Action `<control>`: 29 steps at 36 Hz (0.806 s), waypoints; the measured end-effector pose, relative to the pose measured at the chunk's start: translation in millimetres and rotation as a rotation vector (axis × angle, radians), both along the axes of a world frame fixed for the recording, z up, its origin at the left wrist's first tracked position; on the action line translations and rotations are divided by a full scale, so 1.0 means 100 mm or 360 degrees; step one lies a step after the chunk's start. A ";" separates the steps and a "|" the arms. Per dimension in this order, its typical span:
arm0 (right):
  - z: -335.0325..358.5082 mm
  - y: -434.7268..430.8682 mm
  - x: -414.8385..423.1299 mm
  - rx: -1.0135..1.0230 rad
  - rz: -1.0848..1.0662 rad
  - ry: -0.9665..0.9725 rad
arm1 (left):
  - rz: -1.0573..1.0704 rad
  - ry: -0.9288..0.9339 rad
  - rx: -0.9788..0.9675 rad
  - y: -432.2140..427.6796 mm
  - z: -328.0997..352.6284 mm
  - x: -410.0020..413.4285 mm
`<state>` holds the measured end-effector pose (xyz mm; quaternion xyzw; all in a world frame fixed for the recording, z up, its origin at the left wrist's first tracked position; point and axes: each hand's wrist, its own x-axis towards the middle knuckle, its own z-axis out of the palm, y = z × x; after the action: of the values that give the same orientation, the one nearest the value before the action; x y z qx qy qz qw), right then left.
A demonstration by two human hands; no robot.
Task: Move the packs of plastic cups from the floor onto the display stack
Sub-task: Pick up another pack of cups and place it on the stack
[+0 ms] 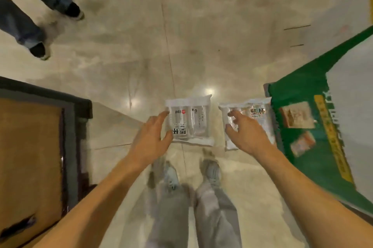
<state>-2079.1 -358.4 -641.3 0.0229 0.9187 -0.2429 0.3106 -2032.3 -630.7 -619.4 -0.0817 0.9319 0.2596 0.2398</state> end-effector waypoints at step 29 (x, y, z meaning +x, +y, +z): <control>-4.11 -0.36 -0.21 -0.0469 -0.0186 0.0080 | 0.0231 0.0026 0.0396 -0.64 -4.28 -0.37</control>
<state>-2099.9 -394.5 -1052.0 0.0244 0.8777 -0.3931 0.2728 -2068.9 -695.0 -1047.2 -0.1164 0.8861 0.3904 0.2212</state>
